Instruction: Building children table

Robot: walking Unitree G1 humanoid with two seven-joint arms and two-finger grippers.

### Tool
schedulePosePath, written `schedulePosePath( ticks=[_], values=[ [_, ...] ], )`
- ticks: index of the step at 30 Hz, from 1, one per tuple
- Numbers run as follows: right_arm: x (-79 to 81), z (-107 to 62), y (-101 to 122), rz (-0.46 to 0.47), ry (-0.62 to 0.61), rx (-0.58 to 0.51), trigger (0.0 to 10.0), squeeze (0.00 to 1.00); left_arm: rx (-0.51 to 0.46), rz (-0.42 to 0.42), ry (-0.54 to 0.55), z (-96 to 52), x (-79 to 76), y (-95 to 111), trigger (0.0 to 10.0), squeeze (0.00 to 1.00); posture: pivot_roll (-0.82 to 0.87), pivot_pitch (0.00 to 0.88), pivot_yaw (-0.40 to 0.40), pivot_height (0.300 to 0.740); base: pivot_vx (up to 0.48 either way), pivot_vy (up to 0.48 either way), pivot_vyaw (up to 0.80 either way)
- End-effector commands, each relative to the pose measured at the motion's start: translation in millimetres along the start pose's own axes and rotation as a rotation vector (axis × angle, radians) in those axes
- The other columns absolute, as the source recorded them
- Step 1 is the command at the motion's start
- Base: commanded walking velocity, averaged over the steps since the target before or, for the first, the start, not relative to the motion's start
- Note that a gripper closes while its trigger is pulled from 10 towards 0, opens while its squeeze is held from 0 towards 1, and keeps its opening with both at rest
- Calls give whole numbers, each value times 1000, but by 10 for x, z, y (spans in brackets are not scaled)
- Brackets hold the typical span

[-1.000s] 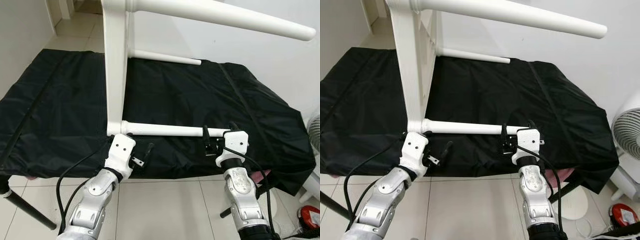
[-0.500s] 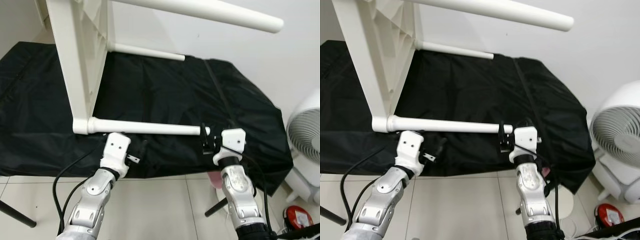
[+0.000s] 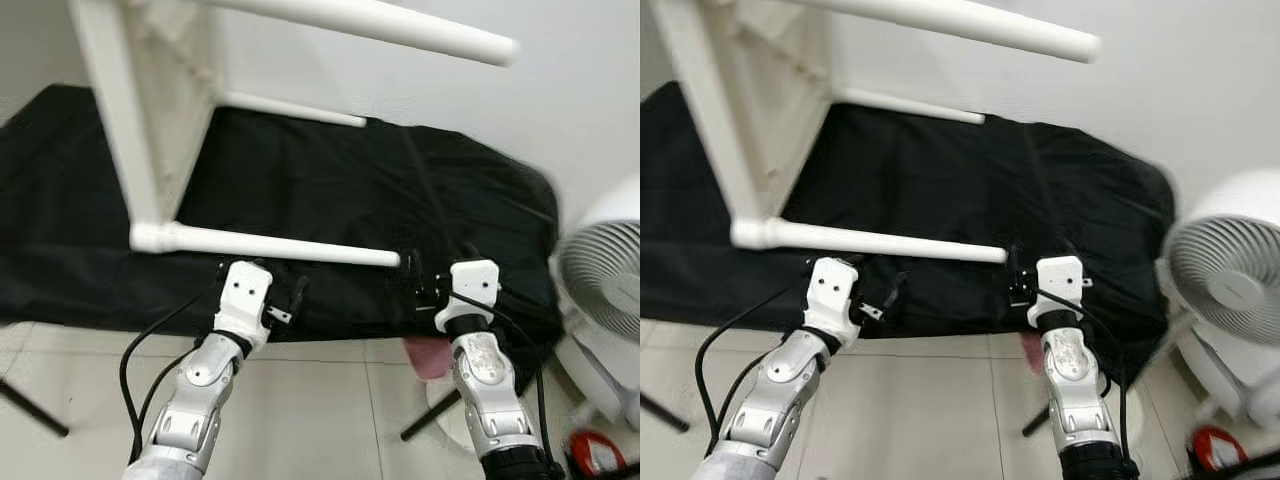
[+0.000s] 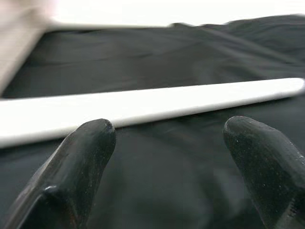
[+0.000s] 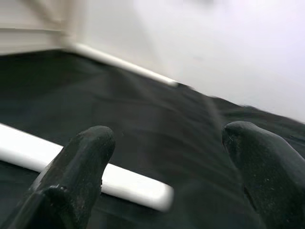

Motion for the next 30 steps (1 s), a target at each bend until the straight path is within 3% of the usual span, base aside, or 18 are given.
schedulePosePath(
  ticks=[1,11,22,30],
  values=[
    [4,1,-26,-6,5,15,10000,0,6,2,28,-2,1,-27,10000,0,123,77,-94,740,0,0,800],
    [-11,-10,-24,21,-3,4,10000,0,6,25,23,3,-11,-36,10000,0,121,67,-92,740,0,0,160],
    [0,-21,-34,19,-3,5,10000,0,27,-16,14,-2,-7,-72,10000,0,122,66,-87,740,0,0,0],
    [27,-38,-57,26,-1,13,10000,0,36,9,18,-34,-11,-95,10000,0,128,76,-86,740,0,364,0]
  ],
)
Point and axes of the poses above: a point about 5 cm out from each wrist's last joint towards the gripper, its own z axis pointing out of the wrist towards the gripper, its own y axis along the axis of the wrist's last joint, x = y × z, the point moved 4 cm from there along z, pointing out of the wrist towards the gripper
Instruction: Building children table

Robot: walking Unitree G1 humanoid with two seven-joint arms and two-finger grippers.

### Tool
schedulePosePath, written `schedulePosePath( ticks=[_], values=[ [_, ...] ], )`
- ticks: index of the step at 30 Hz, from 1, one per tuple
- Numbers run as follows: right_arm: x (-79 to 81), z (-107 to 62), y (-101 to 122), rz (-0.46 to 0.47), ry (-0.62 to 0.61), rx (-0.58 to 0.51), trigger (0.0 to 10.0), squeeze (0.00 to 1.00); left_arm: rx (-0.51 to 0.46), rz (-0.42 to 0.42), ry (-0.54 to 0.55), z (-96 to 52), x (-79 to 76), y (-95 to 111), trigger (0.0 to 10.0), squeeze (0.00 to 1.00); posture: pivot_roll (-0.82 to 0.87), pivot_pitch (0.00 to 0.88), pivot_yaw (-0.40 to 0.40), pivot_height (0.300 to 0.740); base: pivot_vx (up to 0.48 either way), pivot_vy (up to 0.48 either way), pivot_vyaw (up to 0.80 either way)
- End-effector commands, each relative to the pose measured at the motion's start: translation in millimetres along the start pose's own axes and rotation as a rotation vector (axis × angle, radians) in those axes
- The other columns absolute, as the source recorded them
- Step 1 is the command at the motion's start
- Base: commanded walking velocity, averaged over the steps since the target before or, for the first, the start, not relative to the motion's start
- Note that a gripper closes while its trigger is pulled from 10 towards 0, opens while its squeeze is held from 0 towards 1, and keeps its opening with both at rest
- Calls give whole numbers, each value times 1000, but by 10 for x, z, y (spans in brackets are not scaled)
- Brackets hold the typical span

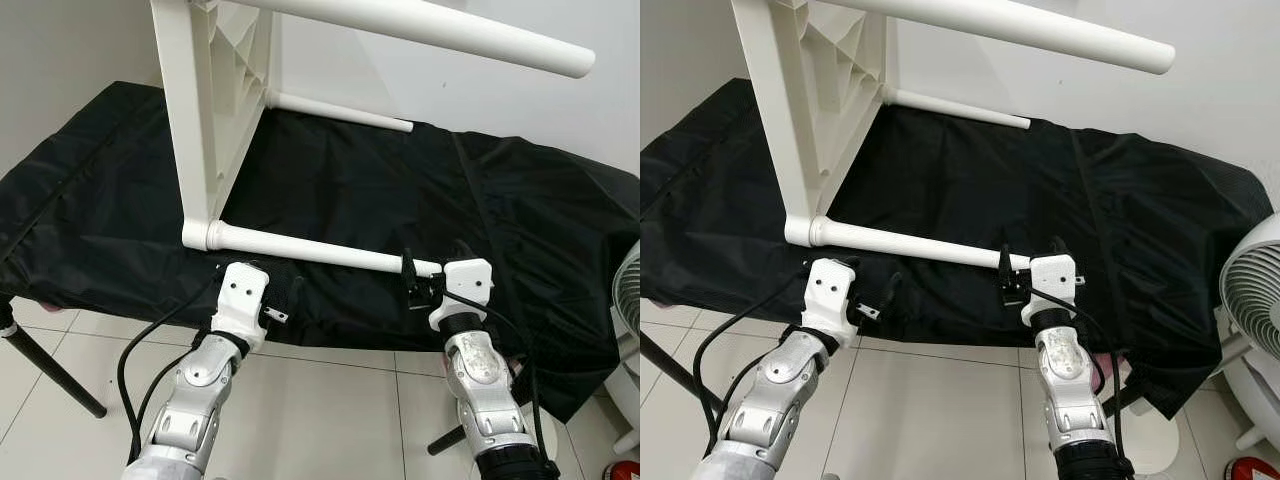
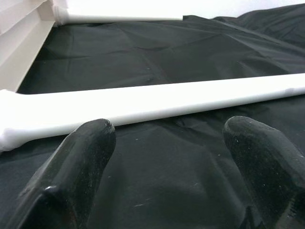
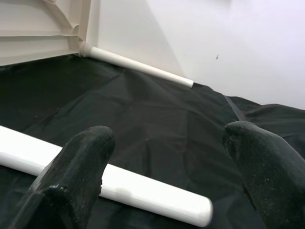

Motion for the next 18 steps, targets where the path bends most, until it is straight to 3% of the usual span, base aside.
schedulePosePath(
  ticks=[1,18],
  values=[
    [28,-27,-31,5,5,6,10000,0,22,16,8,-38,11,-59,10000,0,128,76,-86,740,0,0,0],
    [-20,3,-33,-7,-30,6,10000,0,25,49,3,-11,12,-37,10000,0,127,82,-83,740,0,0,0]
  ],
)
Point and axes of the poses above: a point about 5 cm out from each wrist's last joint towards the gripper, its own z axis pointing out of the wrist towards the gripper, its own y axis along the axis of the wrist's last joint, x = y × z, the point moved 4 cm from there along z, pointing out of the wrist towards the gripper
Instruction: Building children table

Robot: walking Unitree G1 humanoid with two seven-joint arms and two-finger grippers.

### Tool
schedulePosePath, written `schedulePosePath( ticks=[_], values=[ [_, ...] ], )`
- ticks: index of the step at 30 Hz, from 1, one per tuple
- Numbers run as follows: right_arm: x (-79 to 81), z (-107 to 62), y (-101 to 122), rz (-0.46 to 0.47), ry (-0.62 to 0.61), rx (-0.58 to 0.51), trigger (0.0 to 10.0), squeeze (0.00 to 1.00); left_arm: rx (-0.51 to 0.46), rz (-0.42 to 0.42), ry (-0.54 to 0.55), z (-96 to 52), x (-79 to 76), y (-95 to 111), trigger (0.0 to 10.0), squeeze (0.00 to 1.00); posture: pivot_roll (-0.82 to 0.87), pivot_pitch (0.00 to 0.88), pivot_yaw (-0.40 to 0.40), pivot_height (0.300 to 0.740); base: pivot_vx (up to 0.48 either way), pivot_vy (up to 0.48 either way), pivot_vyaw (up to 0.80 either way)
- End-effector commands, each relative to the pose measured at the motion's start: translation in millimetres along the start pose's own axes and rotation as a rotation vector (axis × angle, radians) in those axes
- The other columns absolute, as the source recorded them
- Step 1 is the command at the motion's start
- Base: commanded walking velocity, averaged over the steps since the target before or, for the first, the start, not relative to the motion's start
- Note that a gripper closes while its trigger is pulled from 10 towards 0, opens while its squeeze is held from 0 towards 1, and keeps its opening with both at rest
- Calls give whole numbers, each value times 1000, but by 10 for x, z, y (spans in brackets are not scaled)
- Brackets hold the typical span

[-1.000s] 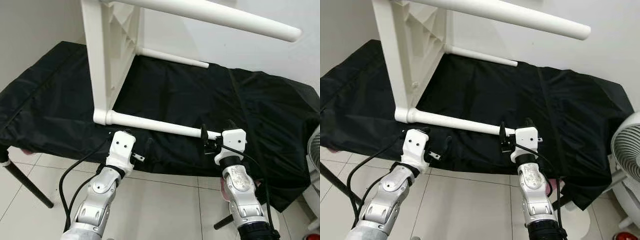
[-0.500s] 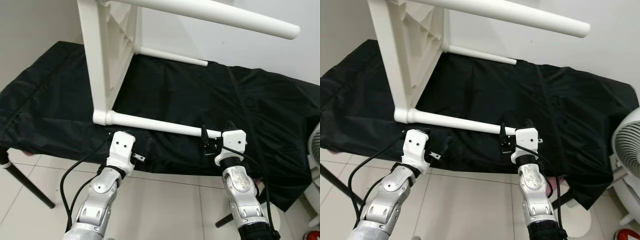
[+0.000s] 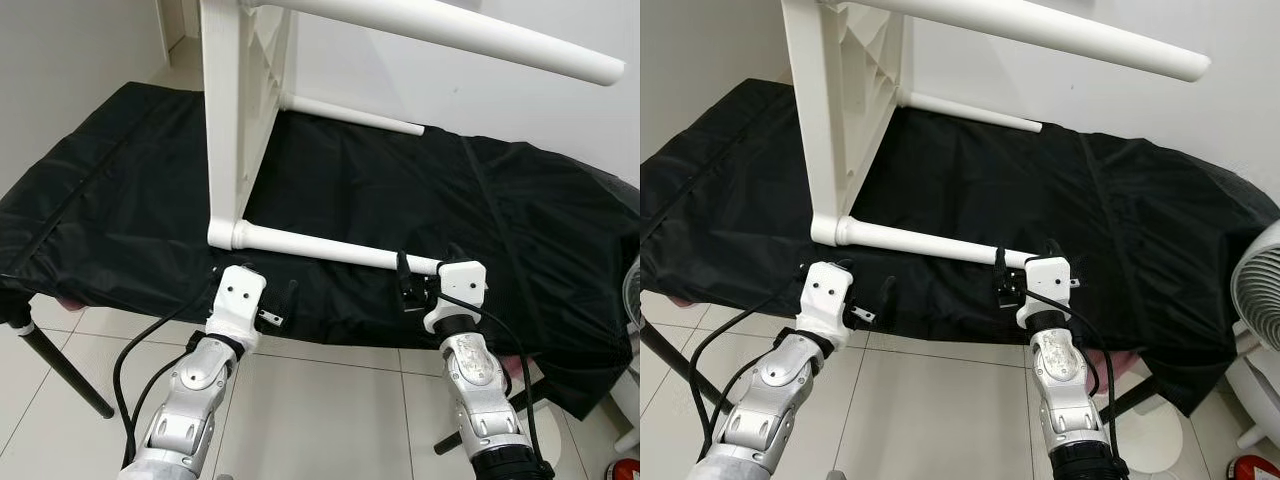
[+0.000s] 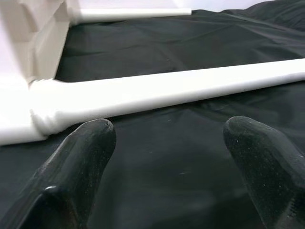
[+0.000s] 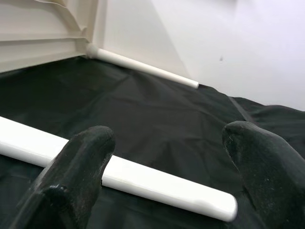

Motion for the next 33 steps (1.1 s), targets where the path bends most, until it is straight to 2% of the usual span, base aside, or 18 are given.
schedulePosePath(
  ticks=[1,6,8,9,12,15,23,24,25,26,29,33],
  values=[
    [-52,4,-16,-18,-21,2,10000,0,7,2,-18,17,-38,-3,10000,0,127,82,-83,740,0,0,0],
    [-131,39,-38,-63,-76,37,10000,0,-4,-1,-10,26,-12,39,10000,0,126,84,-82,740,0,0,0],
    [-171,42,-36,-116,-120,52,10000,0,-13,-10,-2,28,8,60,10000,0,125,86,-81,740,0,0,0],
    [-143,50,-13,-159,-98,34,10000,0,-8,-30,1,33,19,56,10000,0,125,85,-80,740,0,0,0],
    [-77,46,-8,-144,-38,19,10000,0,0,-53,2,39,27,45,10000,0,125,85,-79,740,0,0,0],
    [-63,29,-6,-95,-29,18,10000,0,5,-60,6,47,45,40,10000,0,125,85,-79,740,0,0,0],
    [-61,23,62,-82,-24,-20,10000,0,10,-84,23,53,71,45,10000,0,125,86,-79,740,0,0,0],
    [-74,27,88,-72,-27,-29,10000,0,13,-108,26,55,73,54,10000,0,125,86,-79,740,0,0,0],
    [-105,48,135,-77,-36,-43,10000,0,24,-172,35,75,75,75,10000,0,125,86,-79,740,0,0,0],
    [-105,48,135,-77,-36,-43,10000,0,24,-172,35,75,75,75,10000,0,125,86,-79,740,0,0,0],
    [-150,101,218,-104,-43,-69,10000,0,59,-325,47,140,62,115,10000,0,121,83,-81,740,0,0,0],
    [-153,127,264,-100,-38,-88,10000,0,62,-371,53,185,73,156,10000,0,119,75,-80,740,0,0,0]
  ],
)
Point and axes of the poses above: a point about 5 cm out from each wrist's last joint towards the gripper, its own z axis pointing out of the wrist towards the gripper, its own y axis along the axis of the wrist's last joint, x = y × z, the point moved 4 cm from there along z, pointing out of the wrist towards the gripper
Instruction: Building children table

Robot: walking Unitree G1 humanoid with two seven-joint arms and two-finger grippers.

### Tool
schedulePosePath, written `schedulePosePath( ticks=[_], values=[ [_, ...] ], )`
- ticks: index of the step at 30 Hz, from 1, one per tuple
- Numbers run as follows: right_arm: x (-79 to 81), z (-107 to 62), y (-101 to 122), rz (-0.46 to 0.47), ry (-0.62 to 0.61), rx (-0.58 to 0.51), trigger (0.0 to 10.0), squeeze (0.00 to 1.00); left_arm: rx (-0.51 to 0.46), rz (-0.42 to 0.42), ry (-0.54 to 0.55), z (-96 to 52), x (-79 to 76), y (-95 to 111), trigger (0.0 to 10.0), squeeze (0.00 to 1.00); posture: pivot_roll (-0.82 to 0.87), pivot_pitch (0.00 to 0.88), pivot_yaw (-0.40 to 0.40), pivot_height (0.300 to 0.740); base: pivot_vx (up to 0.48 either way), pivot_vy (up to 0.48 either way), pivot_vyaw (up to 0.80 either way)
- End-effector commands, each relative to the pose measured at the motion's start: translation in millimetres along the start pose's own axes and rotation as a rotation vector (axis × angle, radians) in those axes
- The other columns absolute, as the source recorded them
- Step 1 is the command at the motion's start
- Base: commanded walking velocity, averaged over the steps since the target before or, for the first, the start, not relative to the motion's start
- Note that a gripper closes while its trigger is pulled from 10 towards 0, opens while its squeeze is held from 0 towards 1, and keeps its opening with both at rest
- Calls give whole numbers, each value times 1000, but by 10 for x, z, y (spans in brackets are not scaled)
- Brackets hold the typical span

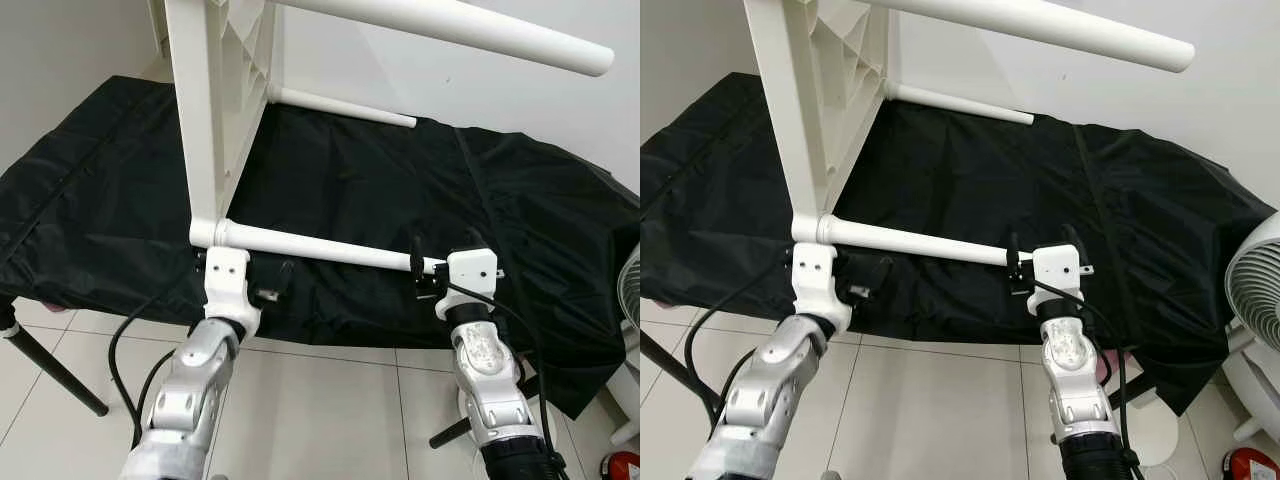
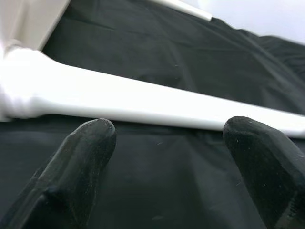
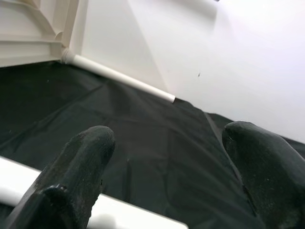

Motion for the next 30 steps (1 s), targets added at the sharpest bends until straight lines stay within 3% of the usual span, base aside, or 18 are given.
schedulePosePath(
  ticks=[1,2,3,7,8,9,10,13,20,26,29,30],
  values=[
    [-39,6,25,2,-2,-13,10000,0,10,-23,9,4,5,-17,10000,0,119,75,-80,740,0,0,0],
    [-39,6,25,2,-2,-13,10000,0,10,-23,9,4,5,-17,10000,0,119,75,-80,740,0,0,0],
    [-26,4,32,25,5,-19,10000,1000,-2,-37,-1,0,1,-2,10000,1000,119,73,-80,740,0,0,0],
    [-6,-8,49,34,7,-25,10000,1000,16,-2,3,1,14,-1,10000,1000,119,73,-80,740,0,0,0],
    [1,-15,46,21,7,-23,10000,1000,20,5,-6,1,-1,1,10000,776,120,70,-77,740,0,0,0],
    [6,-19,43,13,8,-22,10000,1000,20,6,-15,-1,-14,4,10000,776,120,70,-77,740,0,0,0],
    [12,-21,45,12,9,-23,10000,0,28,-2,-11,5,-20,0,10000,0,120,70,-77,740,0,0,0],
    [22,-12,65,12,12,-30,10000,0,65,-74,13,30,-17,-11,10000,0,118,68,-76,740,0,0,0],
    [13,6,90,12,13,-38,10000,0,88,-140,40,74,7,-8,10000,0,115,65,-75,740,0,0,0],
    [17,36,165,6,17,-69,10000,0,110,-279,77,175,42,-19,10000,0,115,60,-74,740,0,0,0],
    [10,79,299,-39,14,-124,10000,0,146,-392,111,259,61,-76,10000,0,105,59,-69,740,0,0,0],
    [10,79,299,-39,14,-124,10000,0,146,-392,111,259,61,-76,10000,0,105,59,-69,740,0,0,0]
  ],
)
Point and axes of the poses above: a point about 5 cm out from each wrist's last joint towards the gripper, its own z axis pointing out of the wrist towards the gripper, its own y axis along the axis of the wrist's last joint, x = y × z, the point moved 4 cm from there along z, pointing out of the wrist towards the gripper
